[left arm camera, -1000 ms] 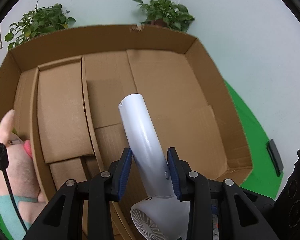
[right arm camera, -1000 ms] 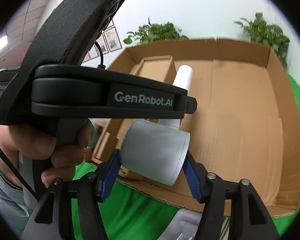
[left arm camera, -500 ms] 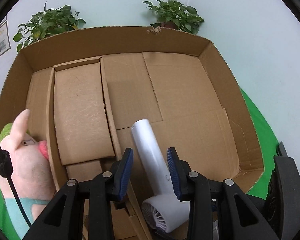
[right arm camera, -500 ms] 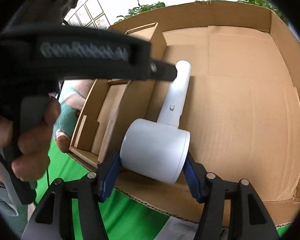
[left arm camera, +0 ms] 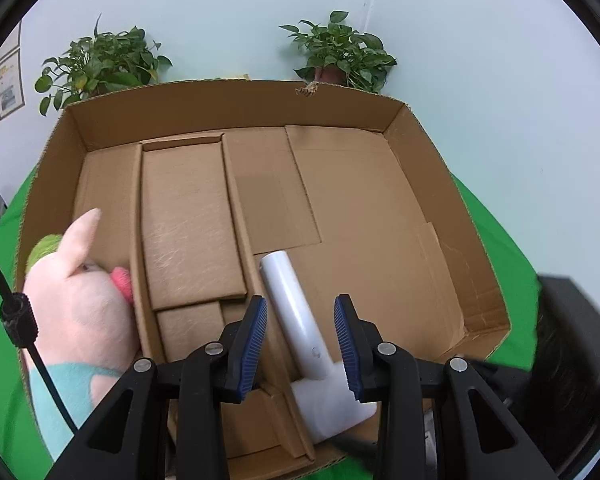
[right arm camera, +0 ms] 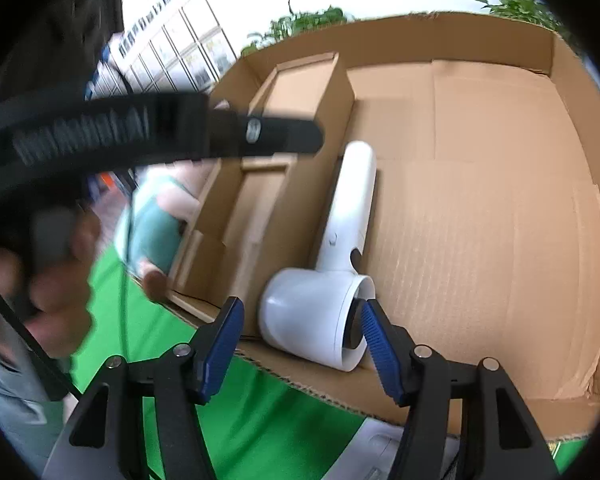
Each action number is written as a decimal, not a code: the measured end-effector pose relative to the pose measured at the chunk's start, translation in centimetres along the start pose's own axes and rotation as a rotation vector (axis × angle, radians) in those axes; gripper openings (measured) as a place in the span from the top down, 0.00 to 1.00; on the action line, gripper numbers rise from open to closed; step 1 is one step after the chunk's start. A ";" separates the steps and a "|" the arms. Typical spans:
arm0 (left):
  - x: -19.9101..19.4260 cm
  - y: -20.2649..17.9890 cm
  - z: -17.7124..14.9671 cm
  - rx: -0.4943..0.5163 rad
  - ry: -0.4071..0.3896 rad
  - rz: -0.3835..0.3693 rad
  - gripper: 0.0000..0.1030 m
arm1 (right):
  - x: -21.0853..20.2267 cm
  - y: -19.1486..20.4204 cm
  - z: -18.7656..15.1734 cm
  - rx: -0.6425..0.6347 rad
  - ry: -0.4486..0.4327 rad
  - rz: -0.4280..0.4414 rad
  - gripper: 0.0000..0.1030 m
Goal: Organize objects
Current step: 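Open the right gripper and withdraw it from the hair dryer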
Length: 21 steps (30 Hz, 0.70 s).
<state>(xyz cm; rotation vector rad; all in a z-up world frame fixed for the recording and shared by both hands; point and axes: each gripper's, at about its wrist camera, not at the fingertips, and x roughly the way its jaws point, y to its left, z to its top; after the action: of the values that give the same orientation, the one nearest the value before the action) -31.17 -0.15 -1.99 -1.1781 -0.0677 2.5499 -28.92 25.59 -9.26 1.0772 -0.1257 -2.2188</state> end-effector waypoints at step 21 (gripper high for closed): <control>-3.3 1.4 -4.8 -0.021 -0.117 0.098 0.52 | -2.7 2.0 -1.6 0.026 -0.126 -0.264 0.12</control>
<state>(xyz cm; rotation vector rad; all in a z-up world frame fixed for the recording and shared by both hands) -26.00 -2.96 -3.01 -1.0631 -0.0663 2.7093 -25.52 25.99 -7.80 1.0166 -0.0703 -2.5283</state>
